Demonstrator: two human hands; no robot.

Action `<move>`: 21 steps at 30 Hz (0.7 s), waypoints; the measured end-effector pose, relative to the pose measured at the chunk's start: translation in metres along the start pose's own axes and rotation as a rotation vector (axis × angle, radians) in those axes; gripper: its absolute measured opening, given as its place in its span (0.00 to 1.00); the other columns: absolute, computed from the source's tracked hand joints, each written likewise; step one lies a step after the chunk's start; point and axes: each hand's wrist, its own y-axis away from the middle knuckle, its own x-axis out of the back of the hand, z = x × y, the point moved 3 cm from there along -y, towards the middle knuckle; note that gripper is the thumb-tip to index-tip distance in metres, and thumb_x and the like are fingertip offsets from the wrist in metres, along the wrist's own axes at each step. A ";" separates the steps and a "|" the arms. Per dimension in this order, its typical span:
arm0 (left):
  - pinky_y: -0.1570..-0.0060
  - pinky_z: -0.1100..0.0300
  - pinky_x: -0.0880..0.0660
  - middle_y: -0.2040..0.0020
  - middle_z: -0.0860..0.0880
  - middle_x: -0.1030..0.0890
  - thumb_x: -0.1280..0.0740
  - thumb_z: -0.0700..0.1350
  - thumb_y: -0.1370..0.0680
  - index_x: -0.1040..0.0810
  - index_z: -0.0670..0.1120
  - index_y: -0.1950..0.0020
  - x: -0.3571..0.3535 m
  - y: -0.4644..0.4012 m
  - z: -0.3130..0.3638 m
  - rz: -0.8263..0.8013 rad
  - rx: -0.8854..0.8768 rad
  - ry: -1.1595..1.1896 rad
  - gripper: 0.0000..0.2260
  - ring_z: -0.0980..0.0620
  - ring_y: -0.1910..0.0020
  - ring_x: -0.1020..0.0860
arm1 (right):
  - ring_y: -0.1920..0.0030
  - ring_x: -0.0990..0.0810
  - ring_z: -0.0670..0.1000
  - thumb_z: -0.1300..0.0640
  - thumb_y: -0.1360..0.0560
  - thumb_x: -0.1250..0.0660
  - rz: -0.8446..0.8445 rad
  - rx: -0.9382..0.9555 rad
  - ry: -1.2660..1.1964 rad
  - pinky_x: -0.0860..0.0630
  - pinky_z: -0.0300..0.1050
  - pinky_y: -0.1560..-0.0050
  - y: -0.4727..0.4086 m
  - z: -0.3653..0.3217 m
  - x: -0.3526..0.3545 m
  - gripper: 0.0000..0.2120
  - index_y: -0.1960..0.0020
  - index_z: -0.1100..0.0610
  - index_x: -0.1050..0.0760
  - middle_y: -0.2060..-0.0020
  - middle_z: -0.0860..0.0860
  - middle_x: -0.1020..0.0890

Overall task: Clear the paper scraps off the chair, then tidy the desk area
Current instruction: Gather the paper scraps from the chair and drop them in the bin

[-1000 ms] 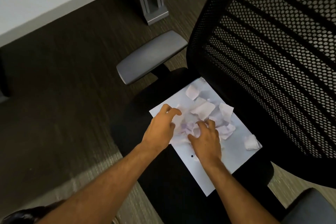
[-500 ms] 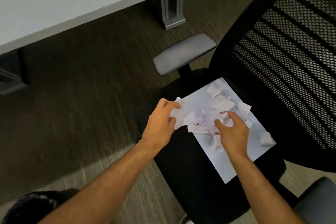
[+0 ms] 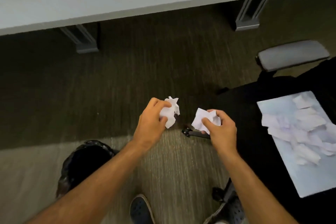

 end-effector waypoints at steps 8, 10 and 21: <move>0.53 0.63 0.26 0.47 0.54 0.28 0.33 0.30 0.28 0.22 0.49 0.43 0.089 0.093 -0.165 0.080 0.187 0.005 0.19 0.56 0.50 0.24 | 0.54 0.17 0.53 0.63 0.28 0.26 -0.208 0.030 0.081 0.16 0.52 0.65 0.071 0.013 -0.185 0.10 0.51 0.51 0.20 0.53 0.50 0.17; 0.53 0.60 0.26 0.47 0.55 0.28 0.33 0.31 0.27 0.22 0.49 0.43 0.101 0.119 -0.206 0.108 0.243 0.010 0.18 0.55 0.51 0.24 | 0.54 0.17 0.55 0.64 0.28 0.26 -0.260 0.017 0.086 0.16 0.55 0.64 0.087 0.030 -0.227 0.09 0.50 0.54 0.19 0.54 0.52 0.16; 0.54 0.58 0.26 0.44 0.53 0.28 0.31 0.30 0.25 0.23 0.46 0.39 0.092 0.237 -0.386 0.141 0.539 0.024 0.18 0.53 0.50 0.24 | 0.59 0.18 0.54 0.61 0.29 0.27 -0.565 -0.042 0.278 0.17 0.53 0.67 0.161 0.158 -0.400 0.07 0.56 0.51 0.21 0.60 0.52 0.20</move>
